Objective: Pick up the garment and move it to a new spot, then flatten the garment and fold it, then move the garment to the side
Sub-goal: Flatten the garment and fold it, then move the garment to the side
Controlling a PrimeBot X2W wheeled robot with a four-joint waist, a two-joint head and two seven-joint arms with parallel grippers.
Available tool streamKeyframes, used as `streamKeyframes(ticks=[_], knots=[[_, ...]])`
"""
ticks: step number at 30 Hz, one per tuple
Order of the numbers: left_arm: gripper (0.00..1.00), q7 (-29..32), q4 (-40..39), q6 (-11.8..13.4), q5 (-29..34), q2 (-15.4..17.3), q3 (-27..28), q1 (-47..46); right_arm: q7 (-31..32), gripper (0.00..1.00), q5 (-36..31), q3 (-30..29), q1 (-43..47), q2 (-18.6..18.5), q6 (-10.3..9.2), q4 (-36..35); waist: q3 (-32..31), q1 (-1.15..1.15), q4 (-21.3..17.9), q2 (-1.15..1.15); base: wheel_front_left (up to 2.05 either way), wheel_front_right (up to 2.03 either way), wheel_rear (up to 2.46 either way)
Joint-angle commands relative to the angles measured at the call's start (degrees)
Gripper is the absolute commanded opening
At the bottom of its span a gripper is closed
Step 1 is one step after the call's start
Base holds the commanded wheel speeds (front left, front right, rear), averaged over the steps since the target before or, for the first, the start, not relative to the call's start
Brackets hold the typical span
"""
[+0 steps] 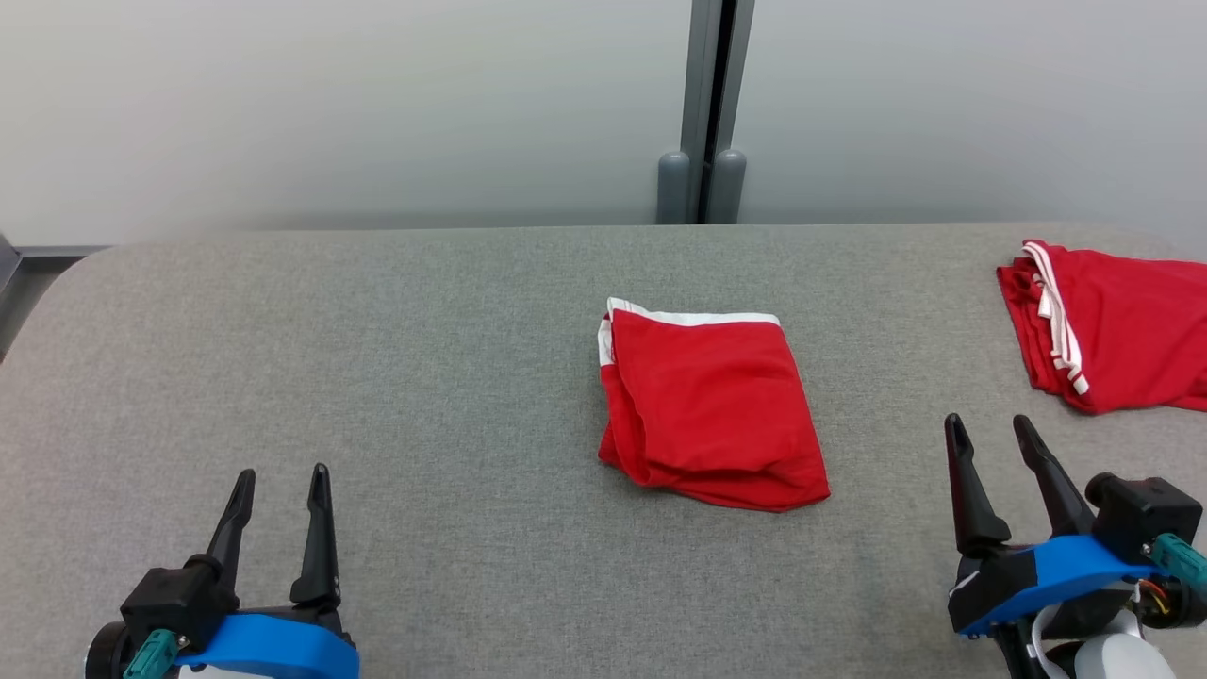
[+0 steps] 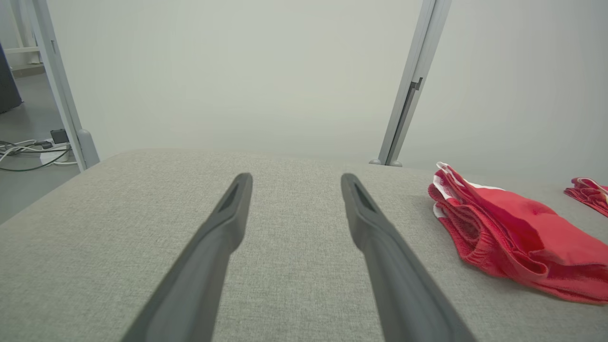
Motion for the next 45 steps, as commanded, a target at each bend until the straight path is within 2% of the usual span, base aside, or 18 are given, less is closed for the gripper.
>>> streamKeyframes(ticks=[1, 19, 38, 44, 45], knots=[[1.0, -0.15, 0.39, 0.25, -0.02, 0.39, 0.28, 0.67, -0.01, 1.0, -0.38, -0.24, 1.1, -0.07, 0.03, -0.34, -0.85, 0.0, -0.72, 0.01, 0.0, 0.0, 0.0], [1.0, 2.66, 3.03, 2.02, -1.51, 1.06, 0.38, 1.7, 1.03, 1.0, -3.9, 2.32, 5.25, -0.09, 0.03, -1.33, -4.23, 0.0, -2.67, 0.01, 0.0, 0.0, 0.0], [1.0, 4.47, 1.85, 2.69, -2.39, 1.09, -1.23, 1.46, 2.09, 1.0, -2.82, 2.12, 5.44, -0.09, 0.03, -1.22, -4.25, 0.0, -2.78, 0.01, 0.0, 0.0, 0.0], [1.0, 4.57, 1.43, 2.81, -2.49, 1.21, -1.62, 1.05, 4.16, 1.0, -2.17, 2.91, 2.9, -0.1, 0.03, -1.26, -3.73, 0.0, -2.23, 0.01, 0.0, 0.0, 0.0], [1.0, 4.62, 1.16, 2.79, -2.51, 1.26, -1.79, 0.73, 6.74, 1.0, -2.12, 3.53, 1.14, -0.08, 0.03, -1.25, -3.38, 0.0, -1.88, 0.01, 0.0, 0.0, 0.0]])
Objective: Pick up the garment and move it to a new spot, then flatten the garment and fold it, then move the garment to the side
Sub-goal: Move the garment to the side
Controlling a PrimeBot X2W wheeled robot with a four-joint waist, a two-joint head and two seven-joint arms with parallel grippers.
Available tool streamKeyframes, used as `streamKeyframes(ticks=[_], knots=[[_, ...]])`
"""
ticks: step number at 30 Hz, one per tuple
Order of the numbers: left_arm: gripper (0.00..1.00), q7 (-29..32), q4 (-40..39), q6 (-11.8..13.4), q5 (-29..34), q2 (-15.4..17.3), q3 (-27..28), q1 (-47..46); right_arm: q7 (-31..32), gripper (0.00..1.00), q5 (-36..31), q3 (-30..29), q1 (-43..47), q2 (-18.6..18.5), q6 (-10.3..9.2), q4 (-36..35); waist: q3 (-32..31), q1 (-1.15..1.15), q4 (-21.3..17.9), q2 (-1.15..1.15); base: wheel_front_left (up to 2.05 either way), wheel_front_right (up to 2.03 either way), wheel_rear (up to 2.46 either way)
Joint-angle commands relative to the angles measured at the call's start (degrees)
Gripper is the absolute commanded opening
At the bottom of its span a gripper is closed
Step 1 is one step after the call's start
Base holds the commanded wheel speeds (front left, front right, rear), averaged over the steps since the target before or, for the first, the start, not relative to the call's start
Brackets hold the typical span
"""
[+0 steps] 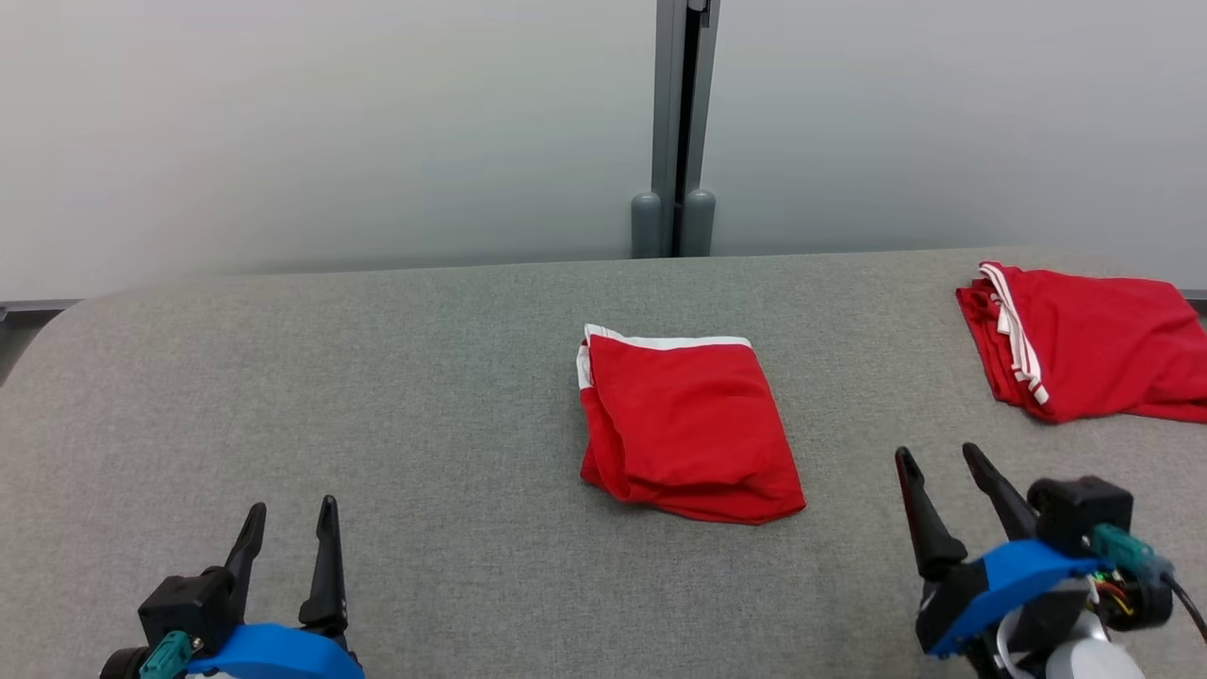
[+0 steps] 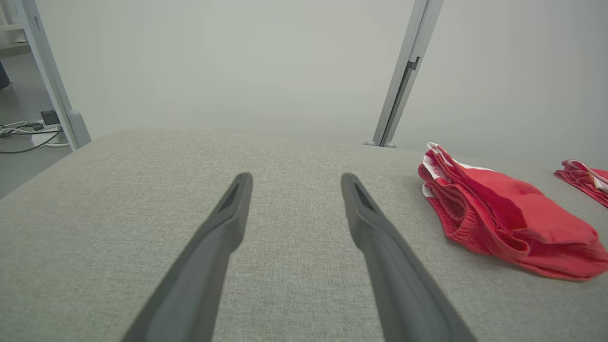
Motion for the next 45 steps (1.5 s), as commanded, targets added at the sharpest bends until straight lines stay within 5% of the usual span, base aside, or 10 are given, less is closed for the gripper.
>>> streamKeyframes(ticks=[1, 8, 13, 27, 32, 33, 34, 35, 36, 45], knots=[[1.0, 0.06, -0.46, 0.21, -0.34, 0.33, -0.07, -0.84, 2.06, 1.0, 0.21, 0.26, -2.09, -0.09, 0.03, 0.11, 0.46, 0.0, 0.41, 0.0, 0.0, 0.0, 0.0], [1.0, 0.25, -1.94, 0.23, -0.37, 0.46, -0.6, -2.39, 11.39, 1.0, 3.82, 0.81, -13.1, -0.12, 0.03, 3.99, 3.91, 0.0, 1.65, 0.0, 0.0, 0.0, 0.0], [1.0, 0.41, -2.84, -0.26, 0.02, 0.35, -1.92, -5.87, 17.79, 1.0, 3.98, -0.13, -24.59, -0.09, 0.03, 16.29, 8.12, 0.0, 4.39, 0.0, 0.0, 0.0, 0.0], [1.0, -1.2, -2.36, -1.2, 0.25, 0.41, -4.4, -11.88, 15.05, 1.0, 2.0, -4.55, -36.24, -0.18, 0.03, 40.97, 14.2, 0.0, 8.8, 0.0, 0.0, 0.0, 0.0], [1.0, -1.71, -1.51, -1.26, -0.17, 0.24, -4.97, -12.74, 14.81, 1.0, 3.87, -1.37, -36.95, 0.17, 0.03, 48.21, 14.34, 0.0, 9.14, 0.0, 0.0, 0.0, 0.0], [1.0, -1.83, -1.31, -1.29, -0.22, 0.26, -5.01, -12.75, 14.9, 0.91, 4.46, -0.24, -37.04, 0.25, 0.03, 49.21, 14.25, 0.0, 9.13, 0.0, 0.0, 0.0, 0.0], [1.0, -1.86, -1.1, -1.28, -0.32, 0.33, -5.02, -12.68, 14.53, 0.46, 5.14, 0.71, -37.16, 0.31, 0.04, 49.93, 14.15, 0.0, 9.07, 0.0, 0.0, 0.0, 0.0], [1.0, -1.94, -0.92, -1.26, -0.38, 0.4, -4.99, -12.63, 14.28, 0.13, 5.41, 1.83, -37.23, 0.37, 0.06, 50.3, 14.03, 0.0, 8.97, 0.0, 0.0, 0.0, 0.0], [1.0, -1.97, -0.78, -1.21, -0.38, 0.47, -4.98, -12.56, 13.82, 0.0, 5.21, 2.8, -37.46, 0.32, 0.06, 50.62, 13.9, 0.0, 8.83, 0.0, 0.0, 0.0, 0.0], [1.0, -2.85, -1.04, -1.08, -0.63, 0.28, -5.48, -12.37, 11.38, 0.0, -5.37, 11.97, -44.3, -4.78, 0.02, 47.22, 13.19, 0.0, 6.96, 0.0, 0.0, 0.0, 0.0]])
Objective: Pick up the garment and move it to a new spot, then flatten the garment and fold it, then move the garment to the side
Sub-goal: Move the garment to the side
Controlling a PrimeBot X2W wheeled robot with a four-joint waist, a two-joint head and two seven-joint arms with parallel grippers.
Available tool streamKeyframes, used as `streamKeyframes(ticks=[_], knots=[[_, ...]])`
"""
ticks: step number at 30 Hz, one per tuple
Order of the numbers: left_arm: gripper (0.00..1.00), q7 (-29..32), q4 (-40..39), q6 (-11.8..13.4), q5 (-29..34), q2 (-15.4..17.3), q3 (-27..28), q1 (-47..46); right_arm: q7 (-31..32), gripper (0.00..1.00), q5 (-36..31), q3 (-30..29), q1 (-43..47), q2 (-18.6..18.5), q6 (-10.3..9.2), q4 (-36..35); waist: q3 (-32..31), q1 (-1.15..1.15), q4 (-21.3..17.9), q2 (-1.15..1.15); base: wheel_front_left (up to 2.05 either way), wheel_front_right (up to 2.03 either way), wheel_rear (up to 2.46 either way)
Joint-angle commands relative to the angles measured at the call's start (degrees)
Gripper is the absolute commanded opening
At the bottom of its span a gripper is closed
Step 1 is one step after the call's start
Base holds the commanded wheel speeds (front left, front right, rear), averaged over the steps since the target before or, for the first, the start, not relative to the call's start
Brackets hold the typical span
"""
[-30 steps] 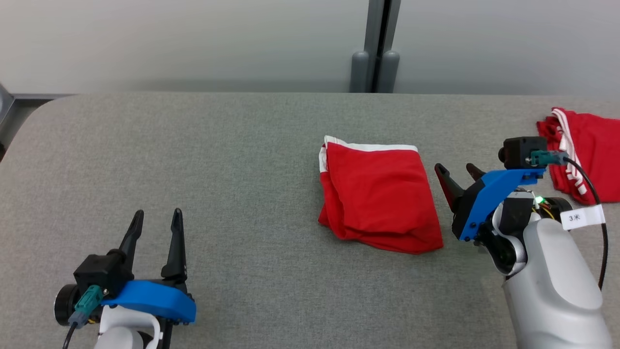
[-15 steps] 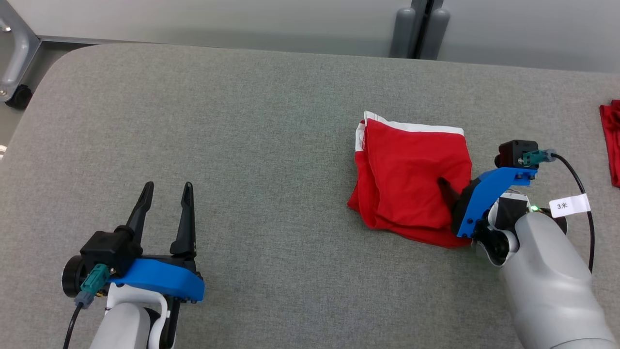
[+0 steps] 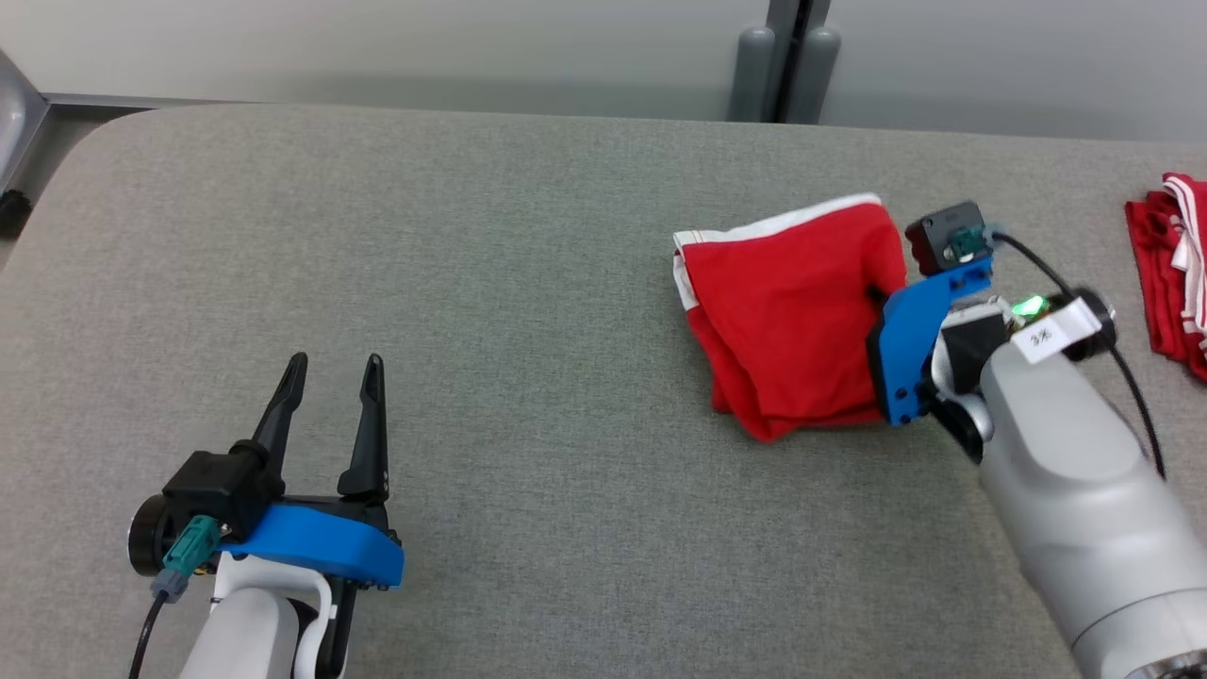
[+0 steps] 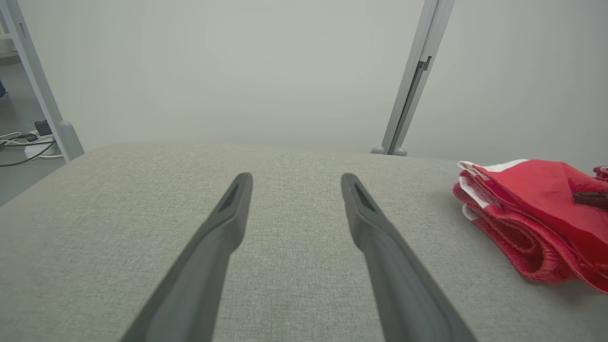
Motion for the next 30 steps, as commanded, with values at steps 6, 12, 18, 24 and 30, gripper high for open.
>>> streamKeyframes(ticks=[6, 12, 18, 24, 30], knots=[[1.0, -0.93, -1.69, -0.2, -0.57, -0.16, -0.54, -2.04, 2.56, 0.0, -0.65, 13.25, -8.13, -9.85, 0.0, -5.53, 1.89, 0.0, -2.33, -0.01, 0.0, 0.0, 0.0], [1.0, -1.47, -3.57, -0.32, -0.29, -0.61, -1.32, -3.87, 5.24, 0.0, 6.2, 24.59, -13.55, -21.63, 0.0, -11.18, 5.19, 0.0, -4.11, -0.01, 0.0, 0.0, 0.0], [1.0, -1.75, -5.94, -0.34, 0.4, -0.02, -1.71, -6.18, 6.05, 0.0, 11.44, 30.08, -16.71, -34.15, 0.0, -17.69, 10.0, 0.0, -5.99, -0.01, 0.0, 0.0, 0.0], [1.0, -1.58, -7.46, -0.75, 0.83, 0.74, -3.12, -9.12, 3.94, 0.0, 13.99, 27.92, -15.34, -42.28, 0.0, -19.45, 14.17, 0.0, -7.2, -0.01, 0.0, 0.0, 0.0], [1.0, -1.11, -9.13, -0.87, 1.15, 1.67, -3.6, -11.16, 0.6, 0.0, 11.39, 22.02, -13.23, -44.85, 0.0, -17.69, 17.3, 0.0, -7.76, -0.01, 0.0, 0.0, 0.0]])
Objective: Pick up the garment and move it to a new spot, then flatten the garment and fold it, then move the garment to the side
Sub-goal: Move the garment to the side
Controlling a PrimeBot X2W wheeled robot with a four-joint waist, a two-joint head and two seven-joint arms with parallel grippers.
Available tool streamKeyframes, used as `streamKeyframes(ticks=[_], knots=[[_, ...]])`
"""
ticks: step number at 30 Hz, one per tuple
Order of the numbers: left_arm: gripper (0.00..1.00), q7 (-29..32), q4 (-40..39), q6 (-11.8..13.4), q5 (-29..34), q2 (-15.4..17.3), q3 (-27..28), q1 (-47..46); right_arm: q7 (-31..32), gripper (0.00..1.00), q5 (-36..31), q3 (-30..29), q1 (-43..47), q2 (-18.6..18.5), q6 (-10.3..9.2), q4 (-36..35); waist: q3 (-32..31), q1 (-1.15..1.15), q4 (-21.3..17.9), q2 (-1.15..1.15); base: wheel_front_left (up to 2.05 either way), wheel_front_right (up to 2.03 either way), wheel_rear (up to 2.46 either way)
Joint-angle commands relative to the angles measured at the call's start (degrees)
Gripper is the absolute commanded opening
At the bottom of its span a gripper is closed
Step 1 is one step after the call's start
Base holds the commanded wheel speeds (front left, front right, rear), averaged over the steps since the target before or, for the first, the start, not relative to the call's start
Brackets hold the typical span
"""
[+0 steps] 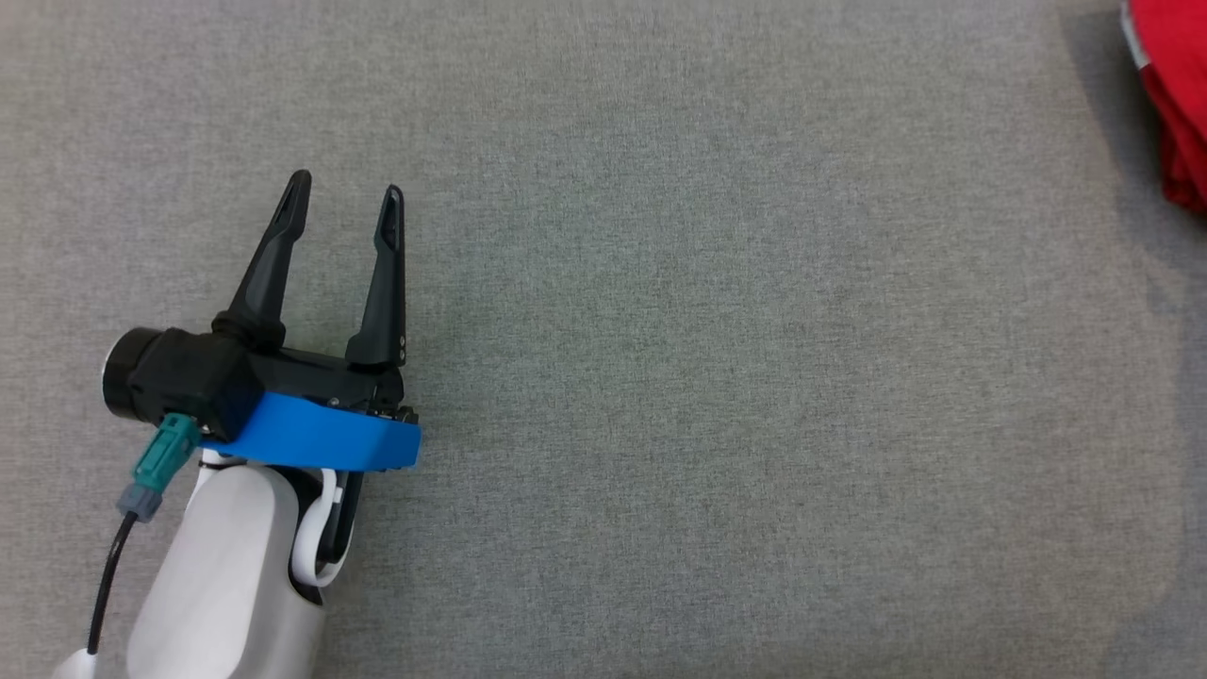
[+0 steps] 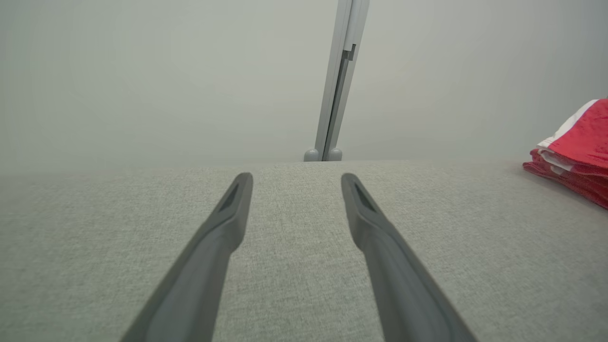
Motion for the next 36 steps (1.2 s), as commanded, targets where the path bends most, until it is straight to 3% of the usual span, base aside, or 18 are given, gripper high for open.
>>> streamKeyframes(ticks=[1, 12, 13, 14, 15, 19, 25, 31, 36], knots=[[1.0, 0.29, -0.82, -0.17, 0.31, 0.68, -0.06, -1.25, -0.72, 0.0, -1.57, -3.04, 1.33, -0.03, -0.02, 1.29, 1.27, -0.01, 0.08, 0.0, 0.0, 0.0, 0.0], [1.0, 1.85, -3.13, 0.32, 0.82, 2.38, -0.33, -2.24, -2.47, 0.0, -13.55, -22.3, 5.55, 6.14, -0.02, 5.85, 3.93, -0.01, -0.04, 0.0, 0.0, 0.0, 0.0], [1.0, 1.91, -3.21, 0.41, 0.78, 2.46, -0.31, -2.29, -2.38, 0.19, -14.96, -24.38, 5.99, 7.03, -0.02, 5.9, 3.96, -0.01, -0.01, 0.0, 0.0, 0.0, 0.0], [1.0, 2.05, -3.29, 0.47, 0.71, 2.51, -0.33, -2.31, -2.35, 0.87, -16.79, -26.6, 6.3, 7.71, -0.02, 5.83, 3.98, -0.01, 0.03, 0.0, 0.0, 0.0, 0.0], [1.0, 2.18, -3.32, 0.54, 0.65, 2.54, -0.37, -2.31, -2.22, 1.0, -18.42, -28.7, 6.86, 8.44, -0.02, 5.57, 3.96, -0.01, 0.08, 0.0, 0.0, 0.0, 0.0], [1.0, 2.26, -2.78, 0.56, 0.41, 2.68, -0.71, -1.75, -2.25, 1.0, -23.93, -36.54, 9.57, 12.36, -0.01, 3.41, 2.86, -0.01, 0.36, 0.0, 0.0, 0.0, 0.0], [1.0, 2.28, -1.37, 0.96, -0.2, 2.53, -0.87, -0.62, -1.41, 1.0, -28.2, -43.88, 13.98, 19.34, -0.01, -1.83, -0.37, -0.01, 0.08, 0.0, 0.0, 0.0, 0.0], [1.0, 1.47, 1.68, 1.46, -1.1, 2.19, -0.58, 1.93, -6.65, 1.0, -26.89, -48.99, 21.13, 31.0, -0.01, -9.64, -6.84, -0.01, -0.41, 0.0, 0.0, 0.0, 0.0], [1.0, 0.43, 4.25, 1.96, -2.7, 1.55, 0.44, 5.8, -12.12, 1.0, -21.86, -47.42, 28.14, 36.13, -0.01, -15.85, -12.71, -0.01, -0.32, 0.0, 0.0, 0.0, 0.0]])
